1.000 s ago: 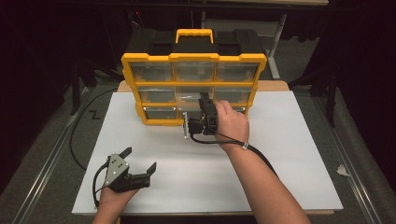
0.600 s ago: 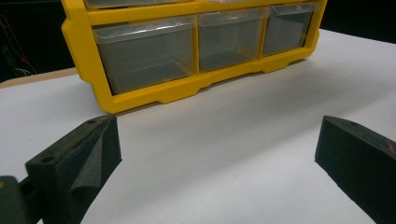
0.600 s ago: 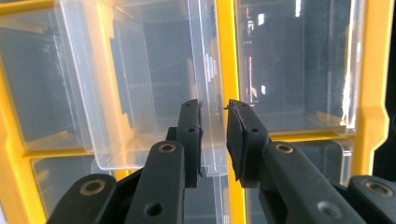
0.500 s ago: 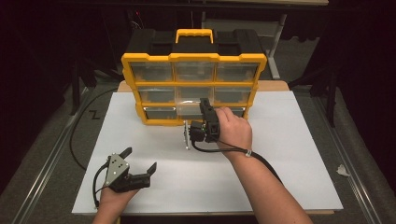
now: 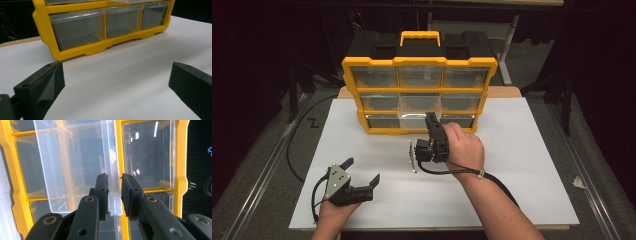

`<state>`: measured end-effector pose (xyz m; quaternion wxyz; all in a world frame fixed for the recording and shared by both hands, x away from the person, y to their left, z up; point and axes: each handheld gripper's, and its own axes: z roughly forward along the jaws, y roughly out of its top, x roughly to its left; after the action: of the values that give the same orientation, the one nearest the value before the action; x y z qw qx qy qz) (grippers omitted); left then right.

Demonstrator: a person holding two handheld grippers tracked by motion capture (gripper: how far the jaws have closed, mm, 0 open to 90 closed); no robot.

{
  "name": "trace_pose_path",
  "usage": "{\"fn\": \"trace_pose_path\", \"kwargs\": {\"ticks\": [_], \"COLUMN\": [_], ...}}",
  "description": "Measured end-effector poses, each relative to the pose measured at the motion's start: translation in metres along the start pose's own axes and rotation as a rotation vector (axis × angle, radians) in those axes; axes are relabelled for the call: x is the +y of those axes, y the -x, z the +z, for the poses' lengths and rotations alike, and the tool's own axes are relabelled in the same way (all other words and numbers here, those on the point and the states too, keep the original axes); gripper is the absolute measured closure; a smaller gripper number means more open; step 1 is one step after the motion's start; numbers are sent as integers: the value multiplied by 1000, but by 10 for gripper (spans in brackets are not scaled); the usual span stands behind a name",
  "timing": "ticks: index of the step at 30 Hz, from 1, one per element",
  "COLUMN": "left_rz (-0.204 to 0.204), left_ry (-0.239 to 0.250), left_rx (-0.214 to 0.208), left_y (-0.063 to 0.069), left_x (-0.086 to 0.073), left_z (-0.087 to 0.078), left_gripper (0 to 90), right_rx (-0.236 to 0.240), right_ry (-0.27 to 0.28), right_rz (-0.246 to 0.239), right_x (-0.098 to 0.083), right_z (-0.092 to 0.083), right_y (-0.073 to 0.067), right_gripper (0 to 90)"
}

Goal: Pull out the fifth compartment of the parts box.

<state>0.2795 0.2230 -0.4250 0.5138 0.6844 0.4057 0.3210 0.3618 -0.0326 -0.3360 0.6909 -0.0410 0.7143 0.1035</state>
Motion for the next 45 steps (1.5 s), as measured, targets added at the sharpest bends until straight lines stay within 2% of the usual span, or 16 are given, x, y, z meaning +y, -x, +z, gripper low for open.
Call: {"fn": "trace_pose_path", "kwargs": {"ticks": [9, 14, 32, 34, 35, 38, 42, 45], "left_rz": [4, 4, 10, 10, 10, 16, 18, 18], "left_ry": [-3, -4, -7, -7, -6, -9, -11, -12], "left_rx": [-2, -3, -3, -4, -5, -9, -9, -7], "left_y": [1, 1, 2, 2, 2, 2, 2, 2], "left_x": [0, 0, 0, 0, 0, 0, 0, 0], "left_z": [0, 1, 1, 2, 2, 2, 3, 3], "left_gripper": [10, 10, 10, 10, 10, 11, 11, 10], "right_rx": [-1, -9, -8, 8, 8, 31, 44, 70], "right_ry": [11, 4, 12, 13, 13, 16, 20, 16], "right_rz": [-3, 10, 11, 25, 25, 19, 18, 18], "right_x": [-1, -1, 1, 0, 0, -3, -9, -18], "right_z": [-5, -6, -5, -6, -6, -12, -18, -25], "right_y": [-5, -8, -7, -6, -6, -5, -7, -14], "right_gripper": [771, 770, 763, 699, 699, 617, 581, 535]}}
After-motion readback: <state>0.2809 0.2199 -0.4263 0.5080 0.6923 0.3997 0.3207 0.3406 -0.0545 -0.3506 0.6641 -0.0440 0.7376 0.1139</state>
